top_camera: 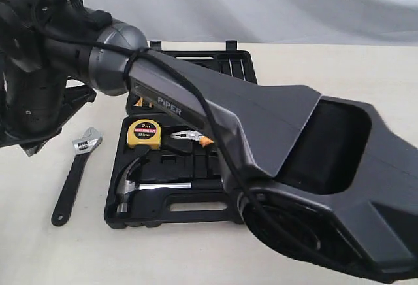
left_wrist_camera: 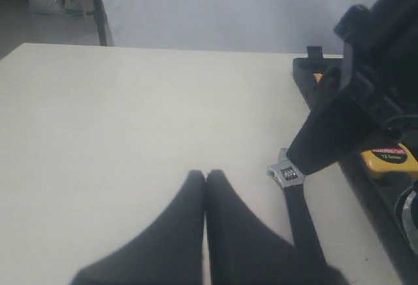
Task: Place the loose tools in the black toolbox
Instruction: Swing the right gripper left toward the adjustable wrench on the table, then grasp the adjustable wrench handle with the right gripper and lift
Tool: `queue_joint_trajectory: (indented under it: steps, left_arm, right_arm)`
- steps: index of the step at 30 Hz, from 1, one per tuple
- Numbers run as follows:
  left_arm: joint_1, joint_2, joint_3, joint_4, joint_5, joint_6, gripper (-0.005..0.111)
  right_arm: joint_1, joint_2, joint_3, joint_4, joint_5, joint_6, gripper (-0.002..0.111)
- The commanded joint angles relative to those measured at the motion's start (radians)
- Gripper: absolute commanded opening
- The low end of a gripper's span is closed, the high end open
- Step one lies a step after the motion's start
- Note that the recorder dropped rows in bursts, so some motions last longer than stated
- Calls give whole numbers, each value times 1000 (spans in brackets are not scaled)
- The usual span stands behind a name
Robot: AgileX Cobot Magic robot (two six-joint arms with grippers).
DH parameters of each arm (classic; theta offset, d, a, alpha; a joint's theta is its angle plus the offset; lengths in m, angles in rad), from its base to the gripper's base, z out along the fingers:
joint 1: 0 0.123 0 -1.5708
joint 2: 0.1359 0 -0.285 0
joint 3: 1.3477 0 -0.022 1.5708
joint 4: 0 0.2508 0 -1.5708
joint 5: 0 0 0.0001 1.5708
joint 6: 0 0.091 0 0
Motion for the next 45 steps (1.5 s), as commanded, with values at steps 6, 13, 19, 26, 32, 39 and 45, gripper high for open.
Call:
queue_joint_trajectory:
  steps: [6,13,19,26,32,39,45]
  left_arm:
    - [3,-8,9,-14,-17,-10,1]
    - [3,-8,9,-14,-17,-10,1]
    - [3,-8,9,-14,-17,-10,1]
    - [3,-8,9,-14,-17,-10,1]
    - [3,-8,9,-14,-17,-10,1]
    - [3,-8,9,-14,-17,-10,1]
    - [3,-8,9,-14,-17,-10,1]
  right_arm:
    - [0,144,3,4,12,-8,-1]
    - [0,165,6,32,73,-15,-1]
    - [0,142,7,159,73,-53,-1]
    - [0,106,7,168,73,-78,-1]
    - [0,29,-6,30,7,-80,-1]
    - [2,152,-6,117,-78,-61,-1]
    - [2,169,-6,111,73,-47,-1]
